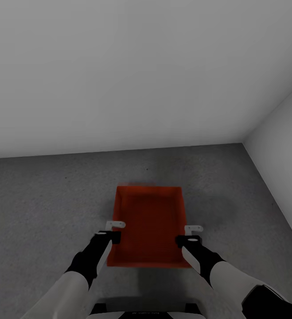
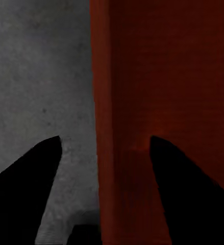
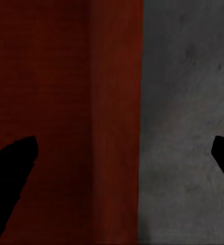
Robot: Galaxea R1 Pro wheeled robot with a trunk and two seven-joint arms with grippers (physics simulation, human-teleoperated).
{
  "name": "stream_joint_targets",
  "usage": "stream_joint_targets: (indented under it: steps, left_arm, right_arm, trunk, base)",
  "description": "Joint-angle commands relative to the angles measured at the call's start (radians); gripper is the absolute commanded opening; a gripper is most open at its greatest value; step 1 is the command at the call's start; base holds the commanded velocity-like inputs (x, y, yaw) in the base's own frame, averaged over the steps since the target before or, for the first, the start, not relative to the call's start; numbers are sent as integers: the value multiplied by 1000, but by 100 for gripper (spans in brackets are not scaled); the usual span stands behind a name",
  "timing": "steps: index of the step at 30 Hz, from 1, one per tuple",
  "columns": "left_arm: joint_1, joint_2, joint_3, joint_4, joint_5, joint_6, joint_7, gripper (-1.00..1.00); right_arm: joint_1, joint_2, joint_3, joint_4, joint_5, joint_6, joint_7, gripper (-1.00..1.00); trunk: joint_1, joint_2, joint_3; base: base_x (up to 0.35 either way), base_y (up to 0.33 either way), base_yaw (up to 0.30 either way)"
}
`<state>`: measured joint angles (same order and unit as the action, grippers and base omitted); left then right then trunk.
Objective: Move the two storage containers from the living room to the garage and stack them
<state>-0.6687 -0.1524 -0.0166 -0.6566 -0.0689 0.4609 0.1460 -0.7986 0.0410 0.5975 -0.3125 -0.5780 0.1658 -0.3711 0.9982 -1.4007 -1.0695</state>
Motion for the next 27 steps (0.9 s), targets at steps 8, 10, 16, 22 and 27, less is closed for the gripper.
stream_joint_targets:
  steps: [8,10,16,22,27]
  left_arm:
    - [-1,0,0,54,-15,2,1,100]
    - [-1,0,0,54,-15,0,-2,100]
    - [-1,0,0,54,-15,-3,-3,100]
    - [-1,1,0,52,-16,-5,0,100]
    - [-1,0,0,52,-16,-5,1,100]
  right_arm:
    - [-1,1,9,-2,-5,9,-8,100]
    - [-1,0,9,-2,-5,7,-8,100]
    - [-1,-1,8,-2,-5,5,-9,100]
    - [-1,-1,8,-2,-5,5,-11,100]
    - [-1,-2,8,-2,-5,4,-11,100]
  trunk:
    - [0,0,-1]
    - [0,0,-1]
    - [0,0,-1]
    - [0,0,-1]
    - [0,0,-1]
  base:
    - [0,0,0]
    - [0,0,0]
    - [0,0,0]
    - [0,0,0]
    - [0,0,0]
